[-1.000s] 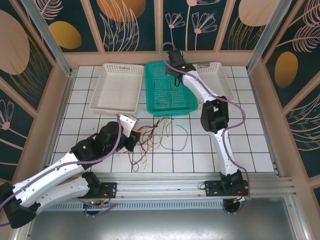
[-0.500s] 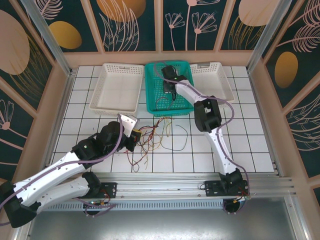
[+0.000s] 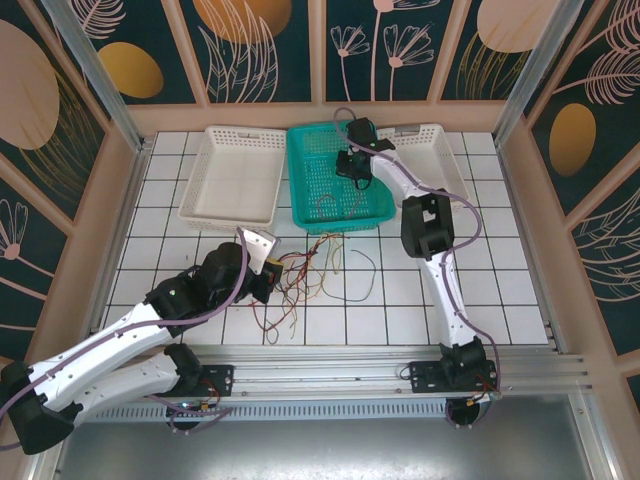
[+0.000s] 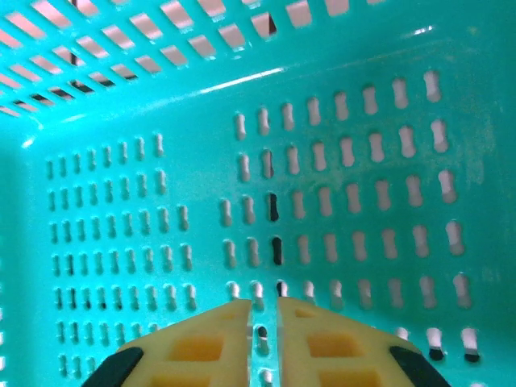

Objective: Untangle the cables

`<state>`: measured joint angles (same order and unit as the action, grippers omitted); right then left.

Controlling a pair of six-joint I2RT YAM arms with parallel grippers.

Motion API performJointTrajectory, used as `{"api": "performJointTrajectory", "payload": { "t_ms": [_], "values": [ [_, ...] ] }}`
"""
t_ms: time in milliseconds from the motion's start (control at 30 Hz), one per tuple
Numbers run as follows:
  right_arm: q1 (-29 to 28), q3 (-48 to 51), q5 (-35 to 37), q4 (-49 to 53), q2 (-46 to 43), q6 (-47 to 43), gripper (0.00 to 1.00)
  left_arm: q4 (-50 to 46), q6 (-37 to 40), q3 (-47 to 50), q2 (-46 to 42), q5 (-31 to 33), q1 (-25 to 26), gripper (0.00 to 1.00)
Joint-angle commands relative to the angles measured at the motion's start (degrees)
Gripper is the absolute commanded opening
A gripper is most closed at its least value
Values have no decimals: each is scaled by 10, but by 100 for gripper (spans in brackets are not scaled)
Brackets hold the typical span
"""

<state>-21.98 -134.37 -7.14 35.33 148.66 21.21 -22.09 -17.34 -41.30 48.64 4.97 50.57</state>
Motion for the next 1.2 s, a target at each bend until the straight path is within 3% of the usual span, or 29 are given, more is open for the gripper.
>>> {"api": "performJointTrajectory", "payload": {
  "t_ms": [0,100,667,933,1167],
  "values": [
    [-11,-24,21,35,-47,-10,26,13,10,1,0,0,-2,0],
    [-14,-31,56,53,-63,-20,34,13,9,2,0,-2,-2,0],
    [-38,-63,213,113,-138,-120,64,11,8,0,11,0,-2,0],
    [-51,-68,176,102,-187,-145,75,10,9,-1,18,-1,-1,0],
    [-57,-64,142,107,-227,-152,79,10,9,-2,21,-1,-2,0]
  ]
}}
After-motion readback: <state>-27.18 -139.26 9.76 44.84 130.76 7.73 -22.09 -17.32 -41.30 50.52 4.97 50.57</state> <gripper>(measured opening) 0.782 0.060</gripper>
